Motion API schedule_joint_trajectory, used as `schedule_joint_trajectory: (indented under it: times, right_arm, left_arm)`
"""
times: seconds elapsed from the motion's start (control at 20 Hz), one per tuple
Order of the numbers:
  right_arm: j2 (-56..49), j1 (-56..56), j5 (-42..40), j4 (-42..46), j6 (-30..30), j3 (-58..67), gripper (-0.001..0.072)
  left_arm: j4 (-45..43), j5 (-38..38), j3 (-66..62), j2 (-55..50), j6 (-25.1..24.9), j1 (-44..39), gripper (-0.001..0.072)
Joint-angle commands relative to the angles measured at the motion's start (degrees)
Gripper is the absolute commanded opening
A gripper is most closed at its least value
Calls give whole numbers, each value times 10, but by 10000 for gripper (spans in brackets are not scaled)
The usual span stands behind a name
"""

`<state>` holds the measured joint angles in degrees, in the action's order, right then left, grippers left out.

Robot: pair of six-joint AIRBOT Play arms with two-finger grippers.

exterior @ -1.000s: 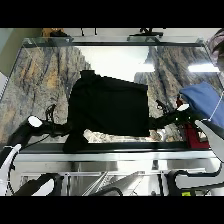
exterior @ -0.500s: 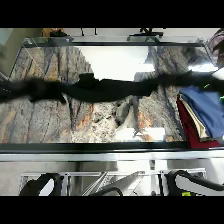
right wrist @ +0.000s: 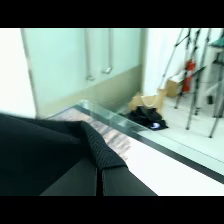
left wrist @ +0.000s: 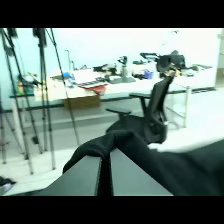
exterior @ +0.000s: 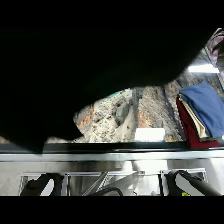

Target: Fold the shirts.

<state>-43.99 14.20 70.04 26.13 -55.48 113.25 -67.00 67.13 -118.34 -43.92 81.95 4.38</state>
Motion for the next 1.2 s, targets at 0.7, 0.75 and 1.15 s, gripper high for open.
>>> schedule_joint_trajectory:
  times: [0.7,0.75,1.15]
  right_arm:
    - [-470,-65,-240,110,40,-264,48]
    - [-481,-65,-249,107,50,-254,249]
    - [-394,26,-17,206,-16,-246,310]
  left_arm:
    - [81,-43,78,-662,-146,-31,48]
    - [81,-18,39,-688,-146,-24,466]
    - [-14,180,111,-549,-66,61,700]
